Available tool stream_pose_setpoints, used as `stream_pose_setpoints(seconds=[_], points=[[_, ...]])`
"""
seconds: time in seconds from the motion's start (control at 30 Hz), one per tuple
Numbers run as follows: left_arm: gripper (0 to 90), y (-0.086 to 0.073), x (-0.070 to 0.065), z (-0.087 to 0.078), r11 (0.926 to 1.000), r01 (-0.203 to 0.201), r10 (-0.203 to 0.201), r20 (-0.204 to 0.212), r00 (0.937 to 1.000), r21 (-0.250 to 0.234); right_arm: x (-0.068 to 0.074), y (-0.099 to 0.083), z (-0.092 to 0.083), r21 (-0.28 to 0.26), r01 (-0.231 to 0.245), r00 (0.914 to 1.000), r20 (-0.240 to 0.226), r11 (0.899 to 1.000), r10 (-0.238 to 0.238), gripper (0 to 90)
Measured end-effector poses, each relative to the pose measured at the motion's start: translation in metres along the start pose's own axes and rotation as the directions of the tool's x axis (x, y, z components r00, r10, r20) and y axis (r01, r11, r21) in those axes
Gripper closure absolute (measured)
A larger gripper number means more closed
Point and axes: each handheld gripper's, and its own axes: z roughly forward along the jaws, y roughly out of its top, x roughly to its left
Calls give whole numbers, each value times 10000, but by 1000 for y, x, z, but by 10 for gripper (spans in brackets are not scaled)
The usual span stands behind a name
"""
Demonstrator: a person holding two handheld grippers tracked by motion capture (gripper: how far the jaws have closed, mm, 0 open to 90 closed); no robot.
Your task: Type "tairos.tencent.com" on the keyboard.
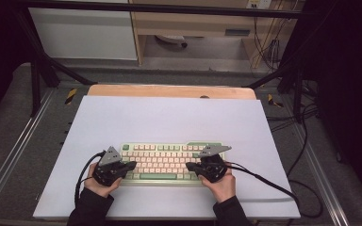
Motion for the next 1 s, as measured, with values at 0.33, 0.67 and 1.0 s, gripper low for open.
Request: stream_pose_setpoints(seconds=[0.33,0.67,1.0], points=[[900,9,-7,4,9998,-178,178,43,9998,-30,-1,-2,-2,47,-24,10000,71,10000,24,900],[900,20,-13,9,9995,-307,307,-22,9995,-109,-1,-3,-2,140,4,10000,78,9999,-5,900],[900,30,-18,23,9993,-386,386,10,9993,21,-1,-3,-2,144,3,10000,81,9999,-4,900]])
